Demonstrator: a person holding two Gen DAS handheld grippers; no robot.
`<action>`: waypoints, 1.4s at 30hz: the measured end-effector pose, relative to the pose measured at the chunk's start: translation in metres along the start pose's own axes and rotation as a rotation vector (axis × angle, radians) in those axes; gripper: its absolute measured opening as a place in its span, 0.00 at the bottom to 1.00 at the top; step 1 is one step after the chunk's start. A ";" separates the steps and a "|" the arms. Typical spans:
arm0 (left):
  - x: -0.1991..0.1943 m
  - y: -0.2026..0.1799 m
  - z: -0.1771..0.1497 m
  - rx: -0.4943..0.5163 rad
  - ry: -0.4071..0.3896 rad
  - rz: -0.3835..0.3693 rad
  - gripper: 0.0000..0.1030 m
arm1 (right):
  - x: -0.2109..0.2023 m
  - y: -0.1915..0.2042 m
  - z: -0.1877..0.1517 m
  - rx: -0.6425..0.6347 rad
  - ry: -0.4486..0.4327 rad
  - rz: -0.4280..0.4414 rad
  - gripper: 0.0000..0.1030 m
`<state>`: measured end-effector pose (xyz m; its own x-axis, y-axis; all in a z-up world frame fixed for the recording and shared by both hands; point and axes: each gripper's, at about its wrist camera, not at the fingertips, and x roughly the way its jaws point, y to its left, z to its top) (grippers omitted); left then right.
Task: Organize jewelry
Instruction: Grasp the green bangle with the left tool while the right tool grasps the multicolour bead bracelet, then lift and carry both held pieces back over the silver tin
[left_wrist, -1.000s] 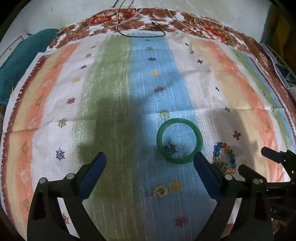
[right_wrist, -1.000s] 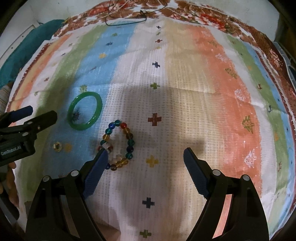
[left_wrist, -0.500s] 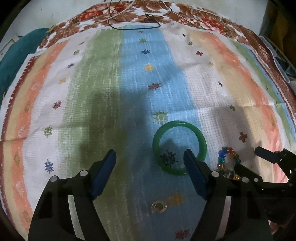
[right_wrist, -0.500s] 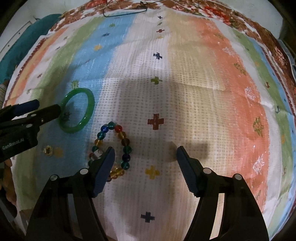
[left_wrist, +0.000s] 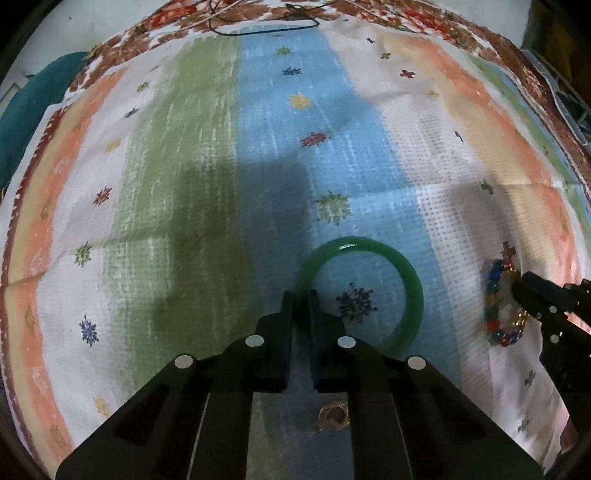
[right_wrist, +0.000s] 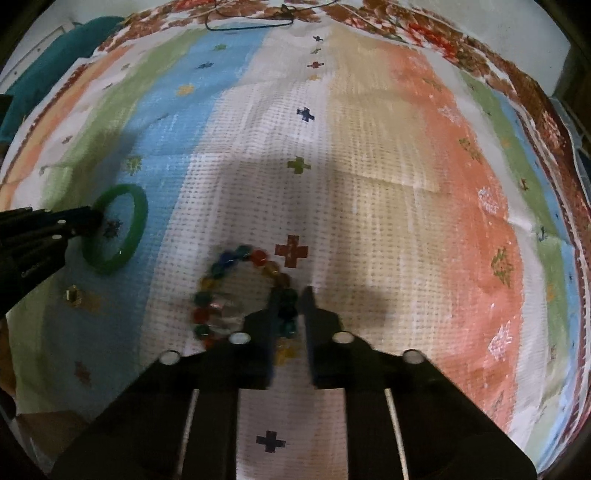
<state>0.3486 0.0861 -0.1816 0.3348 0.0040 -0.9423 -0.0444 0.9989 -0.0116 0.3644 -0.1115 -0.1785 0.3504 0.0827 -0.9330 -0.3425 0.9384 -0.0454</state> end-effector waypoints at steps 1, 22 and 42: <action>-0.001 0.001 0.000 -0.004 0.007 0.004 0.07 | -0.001 0.001 0.000 -0.006 -0.003 0.000 0.10; -0.055 0.004 -0.024 -0.054 -0.044 0.071 0.07 | -0.050 0.019 -0.005 -0.027 -0.082 0.109 0.10; -0.087 0.011 -0.033 -0.101 -0.076 0.036 0.08 | -0.079 0.021 -0.018 -0.019 -0.116 0.138 0.10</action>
<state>0.2880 0.0950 -0.1110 0.4011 0.0473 -0.9148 -0.1513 0.9884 -0.0153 0.3139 -0.1049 -0.1125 0.3965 0.2493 -0.8835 -0.4100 0.9092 0.0726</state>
